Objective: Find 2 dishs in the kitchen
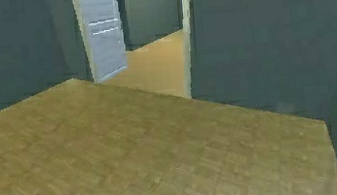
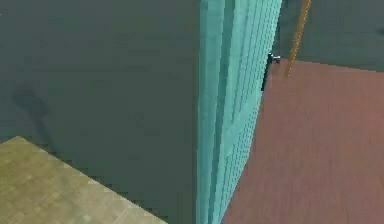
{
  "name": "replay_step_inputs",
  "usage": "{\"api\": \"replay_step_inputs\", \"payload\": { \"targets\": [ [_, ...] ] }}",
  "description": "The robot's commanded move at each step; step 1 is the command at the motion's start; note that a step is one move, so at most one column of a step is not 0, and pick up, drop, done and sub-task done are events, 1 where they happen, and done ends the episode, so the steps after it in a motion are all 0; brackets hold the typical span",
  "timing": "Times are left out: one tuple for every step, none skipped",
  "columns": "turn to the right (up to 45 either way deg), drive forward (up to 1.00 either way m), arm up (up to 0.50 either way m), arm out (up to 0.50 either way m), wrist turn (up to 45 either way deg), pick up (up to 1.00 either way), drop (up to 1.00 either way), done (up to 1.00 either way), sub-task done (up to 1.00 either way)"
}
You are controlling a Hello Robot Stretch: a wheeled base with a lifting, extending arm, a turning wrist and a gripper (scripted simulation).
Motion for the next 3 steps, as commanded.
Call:
{"api": "replay_step_inputs", "payload": {
  "targets": [
    [0.0,1.0,0.0,0.0,0.0,0.0,0.0,0.0,0.0],
    [-3.0,0.0,0.0,0.0,0.0,0.0,0.0,0.0,0.0],
    [0.0,1.0,0.0,0.0,0.0,0.0,0.0,0.0,0.0]
  ]
}}
